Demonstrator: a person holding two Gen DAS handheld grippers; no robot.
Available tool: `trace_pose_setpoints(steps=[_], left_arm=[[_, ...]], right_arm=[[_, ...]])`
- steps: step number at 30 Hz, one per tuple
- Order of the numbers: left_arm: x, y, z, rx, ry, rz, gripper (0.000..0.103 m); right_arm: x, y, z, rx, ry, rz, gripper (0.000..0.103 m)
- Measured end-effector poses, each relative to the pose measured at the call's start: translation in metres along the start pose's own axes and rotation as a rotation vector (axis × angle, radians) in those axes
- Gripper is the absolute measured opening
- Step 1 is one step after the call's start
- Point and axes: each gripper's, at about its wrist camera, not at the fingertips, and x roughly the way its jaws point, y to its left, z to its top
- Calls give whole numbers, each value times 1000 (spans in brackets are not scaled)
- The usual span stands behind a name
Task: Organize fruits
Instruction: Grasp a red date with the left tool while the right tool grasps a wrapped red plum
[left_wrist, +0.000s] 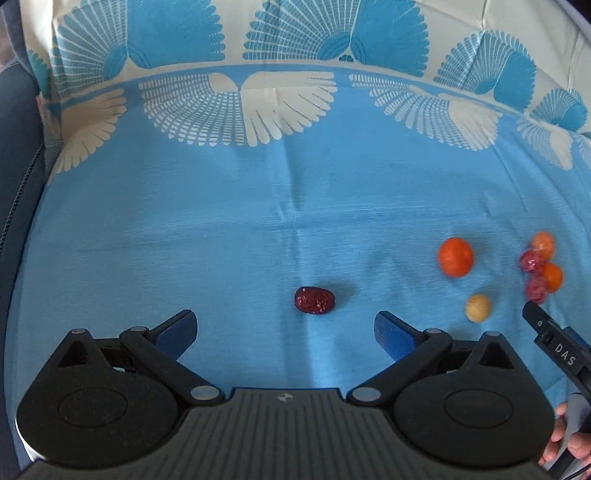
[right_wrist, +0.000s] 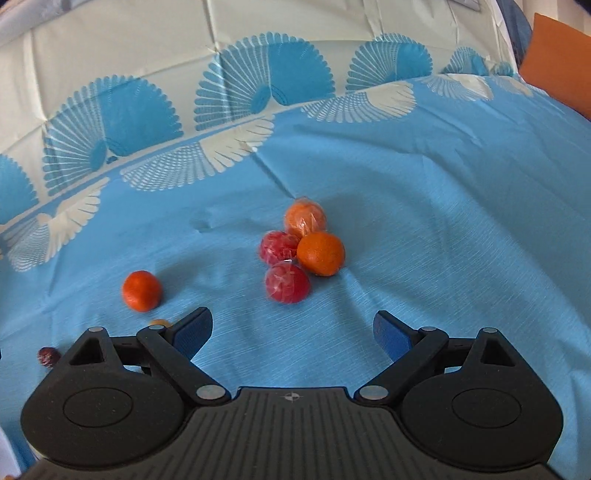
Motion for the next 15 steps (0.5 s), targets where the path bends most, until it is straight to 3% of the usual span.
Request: trace_pose_setpoints(steps=[4, 6, 7, 8, 9, 10, 11, 12, 13, 15], left_arm=[[37, -5, 4, 42, 19, 14, 102], [54, -7, 4, 57, 54, 27, 102], [61, -9, 4, 66, 73, 28, 102], [64, -9, 4, 67, 71, 26, 103], [64, -7, 4, 66, 57, 10, 102], [63, -6, 4, 65, 50, -19, 95], [60, -5, 3, 66, 40, -40, 81], [55, -5, 2, 70, 11, -47, 68], [50, -7, 2, 75, -1, -59, 34], [44, -5, 1, 52, 12, -53, 35]], right_arm=[[25, 14, -3, -46, -58, -46, 91], [32, 20, -4, -77, -75, -61, 81], [35, 23, -5, -94, -79, -82, 81], [34, 25, -5, -100, -92, -84, 75], [32, 27, -6, -110, -106, -81, 61], [30, 28, -7, -121, -116, -96, 52], [29, 27, -7, -120, -119, -101, 34], [28, 24, -7, -110, -118, -90, 33], [27, 20, -7, -96, -115, -76, 33], [21, 13, -4, -66, -104, -39, 33]])
